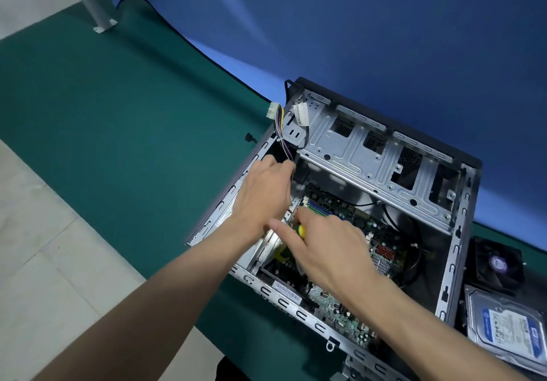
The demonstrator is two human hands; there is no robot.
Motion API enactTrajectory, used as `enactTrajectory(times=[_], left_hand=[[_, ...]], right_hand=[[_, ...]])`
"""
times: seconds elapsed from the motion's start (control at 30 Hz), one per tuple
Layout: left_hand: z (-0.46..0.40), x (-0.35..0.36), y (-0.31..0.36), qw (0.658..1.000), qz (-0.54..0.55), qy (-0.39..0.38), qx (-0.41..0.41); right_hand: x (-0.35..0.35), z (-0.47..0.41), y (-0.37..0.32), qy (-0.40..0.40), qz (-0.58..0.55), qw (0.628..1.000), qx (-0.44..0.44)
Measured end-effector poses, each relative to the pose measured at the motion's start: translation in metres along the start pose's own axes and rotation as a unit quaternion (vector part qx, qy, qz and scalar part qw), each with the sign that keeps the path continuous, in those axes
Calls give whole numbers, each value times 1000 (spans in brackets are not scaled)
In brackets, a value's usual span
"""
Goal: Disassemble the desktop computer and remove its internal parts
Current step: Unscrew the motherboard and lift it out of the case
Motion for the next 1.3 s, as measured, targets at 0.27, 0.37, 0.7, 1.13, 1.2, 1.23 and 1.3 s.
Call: enactTrajectory(times=[0.27,0.37,0.7,1.13,1.2,1.23,1.3], left_hand=[[1,-5,2,1000,-8,-12,-15],[1,-6,2,1000,-6,-16,-11],[0,-4,1,1000,-2,-10,3],[-2,-4,-1,1000,0,-18,2],[-3,-4,0,1000,3,-25,-1],[-3,-5,0,1000,1,-25,0],[-2,-6,1,1000,-3,-27,2]], right_hand=[[-5,6,-11,-118,-52,991,-45],[-8,4,-8,-83,-3,996,-20],[-7,2,-4,-136,-75,988,1],[-10,-2,-9,-137,-85,986,30],[-7,-4,-8,-149,-103,983,31],[-7,-3,-9,-162,-107,981,30],[-5,-1,-10,-168,-86,982,30]])
Point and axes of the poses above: each hand's wrist, its own z-axis away from the middle knuckle, its own x-axis out of the palm, y = z × x, the point moved 4 cm from there along -z, towards the middle knuckle, and after that the axes turned 8 degrees about x, right-handed, at the moved point
